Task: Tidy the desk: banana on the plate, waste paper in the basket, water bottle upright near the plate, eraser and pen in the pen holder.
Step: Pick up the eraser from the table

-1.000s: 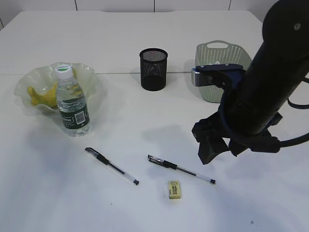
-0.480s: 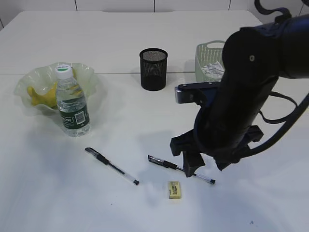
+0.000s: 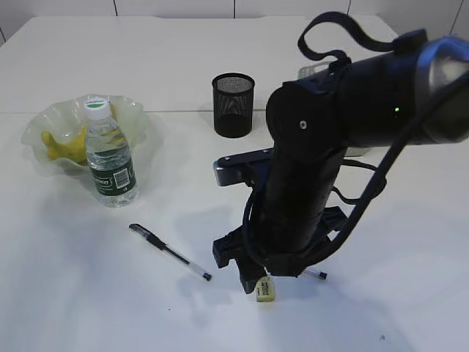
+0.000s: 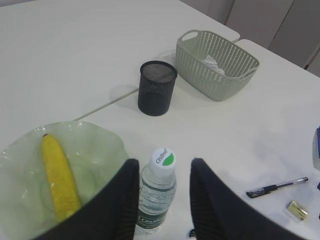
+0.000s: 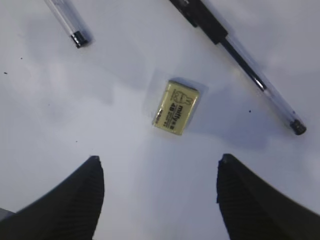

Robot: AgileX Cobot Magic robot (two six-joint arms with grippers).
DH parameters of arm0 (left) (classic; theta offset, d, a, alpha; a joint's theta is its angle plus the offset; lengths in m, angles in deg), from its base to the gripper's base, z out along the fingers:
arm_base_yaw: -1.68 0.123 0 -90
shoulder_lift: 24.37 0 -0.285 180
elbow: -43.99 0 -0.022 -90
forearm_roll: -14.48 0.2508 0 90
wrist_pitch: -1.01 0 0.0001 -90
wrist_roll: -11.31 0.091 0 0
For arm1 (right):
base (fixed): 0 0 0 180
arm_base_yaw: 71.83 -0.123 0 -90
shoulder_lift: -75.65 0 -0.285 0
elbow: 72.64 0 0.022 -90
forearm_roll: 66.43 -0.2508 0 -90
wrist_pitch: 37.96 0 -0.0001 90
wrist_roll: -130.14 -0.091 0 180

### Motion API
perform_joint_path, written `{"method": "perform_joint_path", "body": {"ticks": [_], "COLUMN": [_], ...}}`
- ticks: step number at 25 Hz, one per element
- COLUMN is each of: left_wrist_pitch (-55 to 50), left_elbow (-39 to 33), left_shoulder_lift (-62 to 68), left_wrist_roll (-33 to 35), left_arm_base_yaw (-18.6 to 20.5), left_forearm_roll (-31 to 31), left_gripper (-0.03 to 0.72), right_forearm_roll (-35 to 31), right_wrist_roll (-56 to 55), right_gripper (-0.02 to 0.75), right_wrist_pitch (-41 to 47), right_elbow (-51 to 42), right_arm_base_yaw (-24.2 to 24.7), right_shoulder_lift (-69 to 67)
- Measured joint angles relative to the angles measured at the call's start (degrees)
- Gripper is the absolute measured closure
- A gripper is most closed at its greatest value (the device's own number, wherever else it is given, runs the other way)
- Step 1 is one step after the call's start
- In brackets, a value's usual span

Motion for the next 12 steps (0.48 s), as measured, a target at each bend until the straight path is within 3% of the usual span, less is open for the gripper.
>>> {"method": "perform_joint_path", "body": {"ticks": [12], "left_wrist_pitch": [0.0], "left_elbow": [0.0], "left_shoulder_lift": [0.0], "left_wrist_roll": [0.0], "left_arm_base_yaw": [0.0], "left_forearm_roll": [0.0], "left_gripper": [0.455], "right_forearm_roll": [3.22], "right_wrist_roll": [-1.63], "right_gripper": [0.22], "right_wrist_pitch": [0.37], "right_elbow": [0.95], "right_arm_base_yaw": [-0.35], "right_shoulder_lift": [-6.9]}}
